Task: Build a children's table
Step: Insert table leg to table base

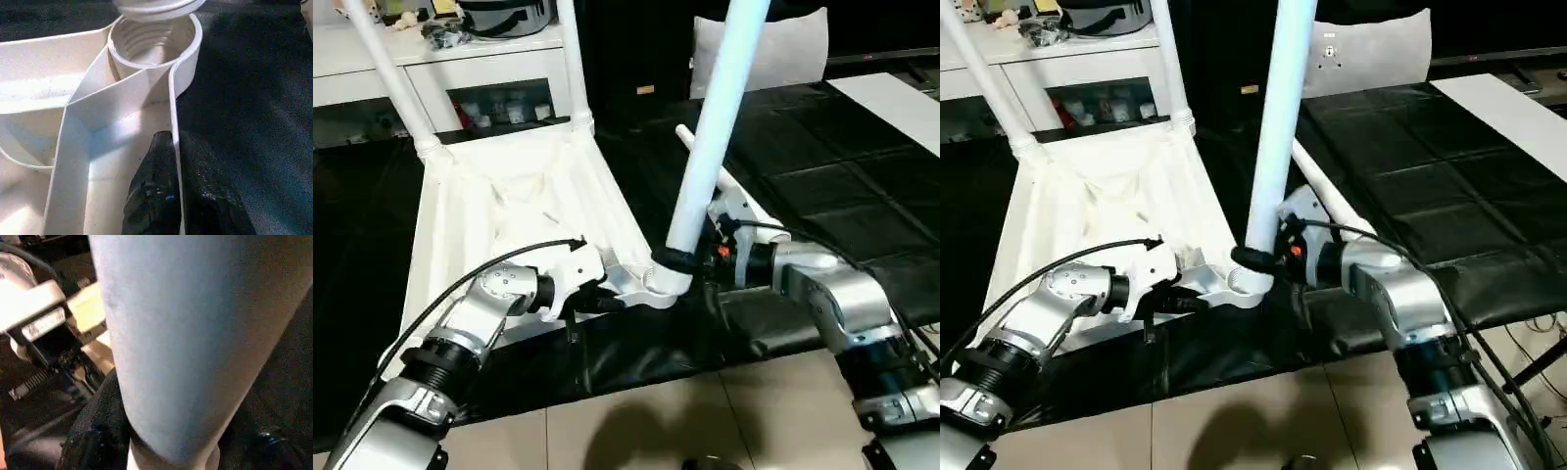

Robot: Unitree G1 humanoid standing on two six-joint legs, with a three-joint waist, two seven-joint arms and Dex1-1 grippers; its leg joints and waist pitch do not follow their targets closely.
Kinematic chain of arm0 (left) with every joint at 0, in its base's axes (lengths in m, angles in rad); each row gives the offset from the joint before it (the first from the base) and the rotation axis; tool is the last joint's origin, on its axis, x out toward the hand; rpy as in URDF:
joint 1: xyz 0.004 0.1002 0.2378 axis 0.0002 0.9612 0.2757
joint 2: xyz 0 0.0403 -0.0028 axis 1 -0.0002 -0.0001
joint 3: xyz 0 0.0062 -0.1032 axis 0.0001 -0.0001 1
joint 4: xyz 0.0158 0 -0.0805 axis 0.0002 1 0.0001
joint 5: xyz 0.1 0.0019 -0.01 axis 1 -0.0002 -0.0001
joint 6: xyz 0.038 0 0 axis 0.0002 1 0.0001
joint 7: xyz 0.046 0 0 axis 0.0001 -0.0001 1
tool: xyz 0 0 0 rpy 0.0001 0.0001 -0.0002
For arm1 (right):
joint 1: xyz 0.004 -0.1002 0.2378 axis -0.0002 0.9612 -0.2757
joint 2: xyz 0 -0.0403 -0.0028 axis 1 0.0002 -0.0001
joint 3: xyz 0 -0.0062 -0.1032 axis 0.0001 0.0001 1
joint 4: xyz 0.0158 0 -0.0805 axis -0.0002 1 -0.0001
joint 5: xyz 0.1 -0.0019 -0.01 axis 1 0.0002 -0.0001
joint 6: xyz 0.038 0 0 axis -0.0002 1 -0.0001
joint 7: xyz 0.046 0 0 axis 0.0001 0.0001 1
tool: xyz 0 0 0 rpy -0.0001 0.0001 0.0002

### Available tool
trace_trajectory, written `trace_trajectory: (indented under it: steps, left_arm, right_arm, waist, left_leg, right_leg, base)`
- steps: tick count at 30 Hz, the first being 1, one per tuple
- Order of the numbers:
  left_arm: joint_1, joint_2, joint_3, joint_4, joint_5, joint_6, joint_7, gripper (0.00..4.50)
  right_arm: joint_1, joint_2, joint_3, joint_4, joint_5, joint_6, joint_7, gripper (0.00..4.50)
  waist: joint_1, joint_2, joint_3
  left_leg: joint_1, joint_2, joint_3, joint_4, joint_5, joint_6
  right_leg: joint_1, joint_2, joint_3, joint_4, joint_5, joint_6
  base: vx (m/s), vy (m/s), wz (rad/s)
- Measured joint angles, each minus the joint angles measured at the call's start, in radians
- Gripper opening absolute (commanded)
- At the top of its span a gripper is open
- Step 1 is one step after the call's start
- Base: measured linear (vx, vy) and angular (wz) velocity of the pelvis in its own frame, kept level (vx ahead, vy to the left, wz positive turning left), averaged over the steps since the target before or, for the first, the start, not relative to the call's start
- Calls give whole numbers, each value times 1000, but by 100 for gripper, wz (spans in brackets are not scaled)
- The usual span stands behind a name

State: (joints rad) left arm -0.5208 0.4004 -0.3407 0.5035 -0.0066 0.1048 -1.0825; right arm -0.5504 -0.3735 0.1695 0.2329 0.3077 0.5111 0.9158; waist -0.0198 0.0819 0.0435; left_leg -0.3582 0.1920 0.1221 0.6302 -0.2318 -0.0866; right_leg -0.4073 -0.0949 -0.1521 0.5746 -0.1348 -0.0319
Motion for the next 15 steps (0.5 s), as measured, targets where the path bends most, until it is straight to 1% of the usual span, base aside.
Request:
trace_trajectory:
  steps: [3,4,5,6,9,15]
  left_arm:
    - [0,-2,-1,-2,2,-1,1,0]
    - [0,-3,-1,-2,2,0,0,28]
    - [0,-3,-1,-2,2,0,0,45]
    - [0,-3,0,-2,2,0,1,45]
    - [5,0,4,-3,1,-7,3,77]
    - [10,13,12,-2,0,-24,5,85]
  right_arm:
    - [-4,11,6,21,-2,0,1,191]
    - [-4,16,6,30,-6,-1,1,191]
    - [-4,18,7,34,-7,-2,1,191]
    - [-4,21,7,44,-9,-3,1,191]
    - [-4,21,7,56,-10,-12,1,191]
    - [-4,29,7,66,-22,-27,1,191]
  waist:
    - [3,0,0]
    - [3,0,0]
    - [3,0,0]
    - [3,0,0]
    - [0,-2,0]
    - [-2,-8,-1]
  left_leg:
    - [0,0,0,-1,0,0]
    - [0,0,0,-1,0,0]
    - [0,0,0,-1,0,0]
    - [0,0,0,-1,0,0]
    - [0,0,0,-1,0,0]
    - [0,0,0,-1,0,0]
  right_leg:
    - [0,0,0,-1,0,0]
    - [0,0,0,-1,0,0]
    - [0,0,0,-1,0,0]
    - [0,0,0,-1,0,0]
    - [0,0,0,-1,0,0]
    - [0,0,0,-1,0,0]
  base:
    - [0,0,0]
    - [0,0,0]
    - [0,0,0]
    - [0,0,0]
    - [0,0,0]
    - [0,0,0]
